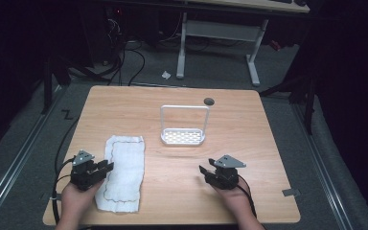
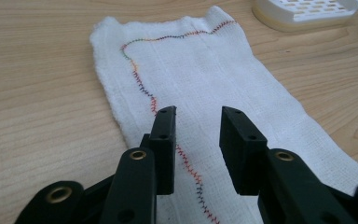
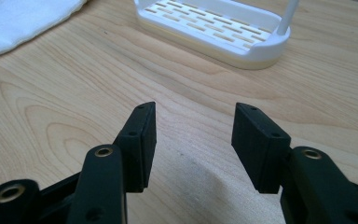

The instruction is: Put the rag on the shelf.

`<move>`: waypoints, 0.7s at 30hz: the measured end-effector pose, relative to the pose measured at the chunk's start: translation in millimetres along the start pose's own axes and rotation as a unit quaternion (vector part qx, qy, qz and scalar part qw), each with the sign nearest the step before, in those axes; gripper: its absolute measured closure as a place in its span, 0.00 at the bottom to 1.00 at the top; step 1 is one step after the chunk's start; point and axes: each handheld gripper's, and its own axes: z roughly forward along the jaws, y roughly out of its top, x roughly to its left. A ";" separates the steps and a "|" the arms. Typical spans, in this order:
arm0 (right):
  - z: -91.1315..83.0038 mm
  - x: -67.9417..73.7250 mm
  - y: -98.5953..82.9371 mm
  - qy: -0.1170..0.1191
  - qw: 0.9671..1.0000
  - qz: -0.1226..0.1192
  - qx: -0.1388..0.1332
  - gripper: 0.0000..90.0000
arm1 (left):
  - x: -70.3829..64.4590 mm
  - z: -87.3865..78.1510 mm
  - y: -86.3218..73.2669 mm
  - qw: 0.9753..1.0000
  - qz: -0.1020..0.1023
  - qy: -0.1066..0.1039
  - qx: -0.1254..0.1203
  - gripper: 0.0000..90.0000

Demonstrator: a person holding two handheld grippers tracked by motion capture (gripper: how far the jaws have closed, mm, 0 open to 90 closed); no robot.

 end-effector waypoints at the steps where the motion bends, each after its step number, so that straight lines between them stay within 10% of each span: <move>1: 0.3 -0.5 -0.4 0.000 1.000 0.003 0.001 0.56 | 1.3 -1.8 -0.9 1.000 -0.002 0.000 -0.002 0.73; 11: -3.3 -0.2 -0.6 -0.006 1.000 -0.003 -0.010 0.56 | -0.2 -3.6 -5.8 1.000 0.004 -0.002 0.002 0.67; 14: -3.0 -1.4 -0.4 -0.001 1.000 0.002 -0.005 0.56 | -7.4 4.1 -5.8 0.998 0.032 0.012 0.047 0.95; 21: -2.5 -0.4 -0.1 0.005 1.000 0.003 -0.003 0.57 | -21.9 13.6 -8.4 0.994 0.082 0.013 0.069 1.00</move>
